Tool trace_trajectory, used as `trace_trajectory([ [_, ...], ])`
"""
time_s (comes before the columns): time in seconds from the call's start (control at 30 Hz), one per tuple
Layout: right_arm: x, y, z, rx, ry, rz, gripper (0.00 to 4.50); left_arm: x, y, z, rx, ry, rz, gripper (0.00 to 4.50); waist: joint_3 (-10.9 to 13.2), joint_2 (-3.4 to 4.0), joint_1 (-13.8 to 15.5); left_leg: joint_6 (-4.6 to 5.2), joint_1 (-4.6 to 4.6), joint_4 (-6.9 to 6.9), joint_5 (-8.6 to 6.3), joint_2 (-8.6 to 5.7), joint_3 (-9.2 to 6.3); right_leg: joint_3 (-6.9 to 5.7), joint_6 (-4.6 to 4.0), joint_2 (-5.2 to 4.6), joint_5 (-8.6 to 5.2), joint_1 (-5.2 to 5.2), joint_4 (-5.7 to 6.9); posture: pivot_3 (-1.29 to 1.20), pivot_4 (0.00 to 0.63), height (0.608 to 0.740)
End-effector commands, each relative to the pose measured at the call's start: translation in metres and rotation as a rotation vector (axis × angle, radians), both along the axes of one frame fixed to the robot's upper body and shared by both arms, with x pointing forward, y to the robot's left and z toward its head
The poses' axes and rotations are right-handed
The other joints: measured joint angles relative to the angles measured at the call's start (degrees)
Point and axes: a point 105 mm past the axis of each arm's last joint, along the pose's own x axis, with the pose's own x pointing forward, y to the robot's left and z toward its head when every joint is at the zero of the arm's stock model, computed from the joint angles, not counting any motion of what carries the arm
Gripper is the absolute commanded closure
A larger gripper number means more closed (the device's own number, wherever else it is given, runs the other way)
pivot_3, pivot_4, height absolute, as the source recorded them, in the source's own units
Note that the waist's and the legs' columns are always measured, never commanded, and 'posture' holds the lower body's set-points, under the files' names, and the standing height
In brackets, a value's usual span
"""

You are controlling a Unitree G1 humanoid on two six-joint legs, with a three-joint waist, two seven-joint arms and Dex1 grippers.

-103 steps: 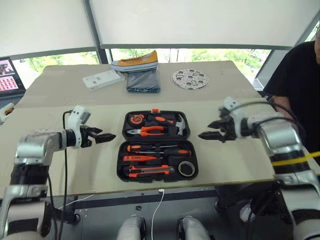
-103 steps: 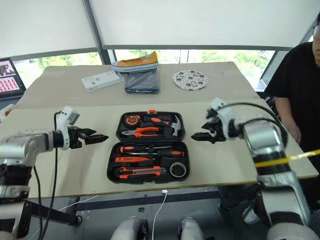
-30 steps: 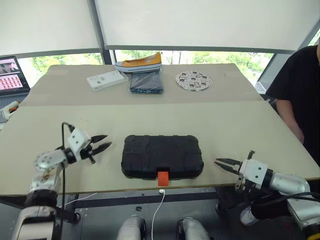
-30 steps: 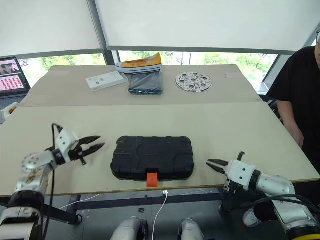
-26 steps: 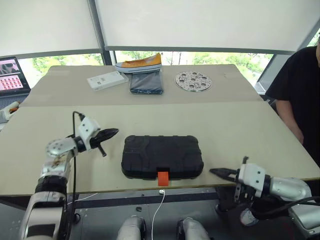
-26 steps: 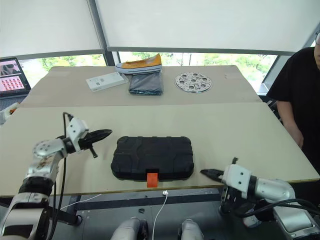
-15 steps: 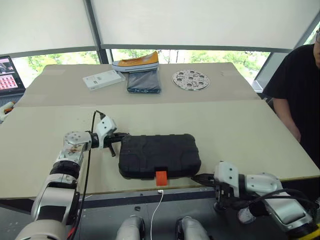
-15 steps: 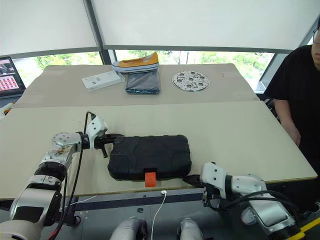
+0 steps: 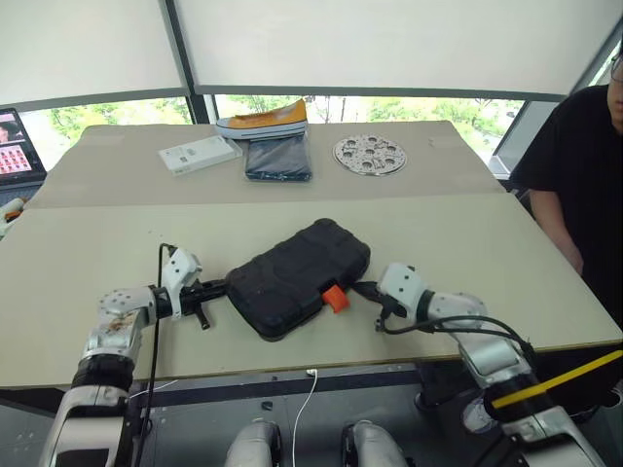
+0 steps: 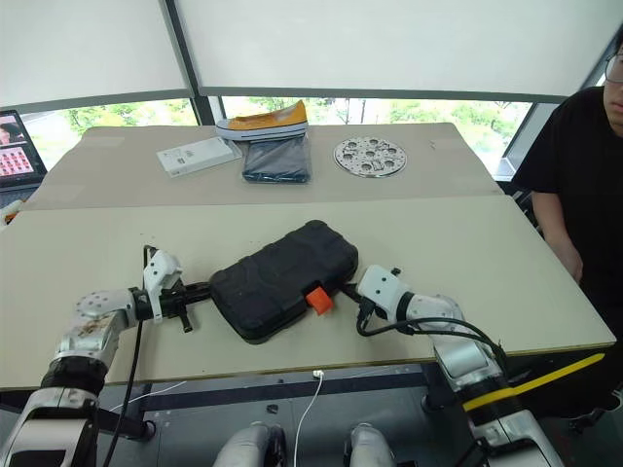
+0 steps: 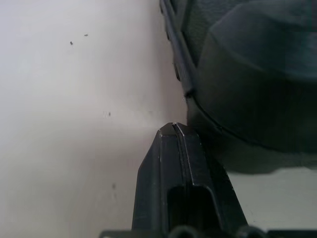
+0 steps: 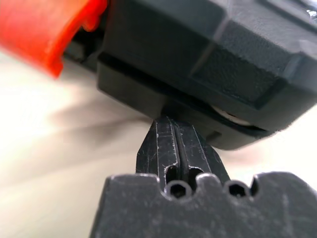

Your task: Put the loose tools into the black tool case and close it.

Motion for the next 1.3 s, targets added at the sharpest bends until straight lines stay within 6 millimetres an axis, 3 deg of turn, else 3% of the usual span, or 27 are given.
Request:
trace_trajectory([
  [0.03, 0.013, 0.002, 0.017, 0.025, -0.08, -0.01, 4.5, 0.008, 0.016, 0.036, -0.124, -0.101, 0.112, 4.49, 0.0, -0.01, -0.1, 0.0, 0.0, 0.0, 0.0, 0.0, 0.01, 0.0, 0.0, 0.0, 0.0, -0.01, 0.01, 0.0, 0.15, 0.74],
  [0.07, 0.015, 0.001, 0.018, 0.032, -0.081, -0.012, 4.5, 0.009, 0.018, 0.04, -0.134, -0.114, 0.125, 4.49, 0.0, -0.01, -0.2, 0.0, -0.01, 0.0, 0.0, 0.02, 0.0, 0.0, 0.0, 0.01, 0.0, -0.02, 0.01, 0.0, 0.15, 0.74],
  [0.23, 0.003, -0.006, 0.016, 0.053, -0.078, 0.025, 4.5, 0.002, -0.01, 0.078, -0.231, -0.171, -0.049, 4.49, 0.0, -0.01, -0.1, -0.01, -0.01, 0.0, 0.0, 0.01, -0.01, -0.02, 0.03, 0.0, 0.02, 0.02, 0.01, 0.0, 0.15, 0.74],
  [0.33, -0.009, -0.015, 0.017, 0.104, -0.102, 0.013, 4.5, 0.005, -0.061, 0.092, -0.198, -0.186, -0.207, 4.49, 0.0, -0.02, 0.5, -0.01, -0.01, 0.0, 0.0, -0.03, -0.02, -0.03, 0.05, -0.01, 0.01, 0.11, -0.04, 0.0, 0.15, 0.74],
  [0.43, -0.016, -0.015, 0.019, 0.158, -0.111, 0.012, 4.5, 0.006, -0.094, 0.083, -0.111, -0.163, -0.31, 4.49, 0.0, -0.01, 1.1, -0.02, 0.02, 0.0, 0.0, -0.14, -0.04, -0.03, 0.12, -0.01, -0.02, 0.25, -0.11, 0.0, 0.15, 0.74],
  [0.57, -0.026, -0.009, 0.019, 0.21, -0.068, 0.019, 4.5, 0.011, -0.126, 0.051, 0.005, -0.111, -0.35, 4.49, 0.0, -0.01, 0.4, -0.01, 0.13, 0.0, 0.0, -0.15, 0.04, 0.13, 0.11, 0.07, -0.01, 0.25, -0.11, 0.0, 0.15, 0.74],
  [0.67, -0.037, -0.001, 0.021, 0.263, -0.008, 0.06, 4.5, 0.008, -0.127, 0.008, 0.168, 0.004, -0.355, 4.49, -0.1, 0.08, 0.3, 0.01, 0.18, -0.01, 0.01, -0.08, -0.09, 0.08, 0.24, 0.17, 0.06, 0.28, -0.02, 0.0, 0.15, 0.74],
  [0.73, -0.047, 0.007, 0.026, 0.283, 0.012, 0.108, 4.5, 0.009, -0.122, -0.007, 0.232, 0.048, -0.326, 4.49, -0.2, 0.39, 0.4, 0.01, 0.32, -0.05, 0.0, -0.08, -0.1, 0.09, 0.2, 0.17, 0.04, 0.38, -0.03, 0.0, 0.15, 0.74],
  [0.87, -0.055, 0.022, 0.031, 0.298, 0.033, 0.16, 4.5, 0.007, -0.121, -0.013, 0.221, 0.081, -0.299, 4.49, -0.7, 1.01, 0.4, -0.01, 0.56, -0.06, -0.02, -0.06, -0.15, 0.12, -0.03, 0.06, -0.13, 0.54, -0.04, 0.0, 0.15, 0.74],
  [1.17, -0.046, 0.033, -0.006, 0.172, 0.119, 0.128, 4.5, 0.008, -0.117, -0.014, 0.201, 0.085, -0.275, 4.49, -1.0, 1.17, 0.4, -0.07, 0.96, -0.15, -0.07, -0.06, -0.27, 0.09, -0.05, 0.04, -0.16, 0.61, -0.13, 0.0, 0.15, 0.74],
  [1.3, -0.042, 0.033, -0.011, 0.161, 0.126, 0.12, 4.5, 0.007, -0.118, -0.012, 0.183, 0.084, -0.273, 4.49, -1.0, 1.17, 0.4, -0.07, 0.95, -0.15, -0.07, -0.06, -0.26, 0.1, -0.06, 0.04, -0.16, 0.6, -0.13, 0.0, 0.15, 0.74],
])
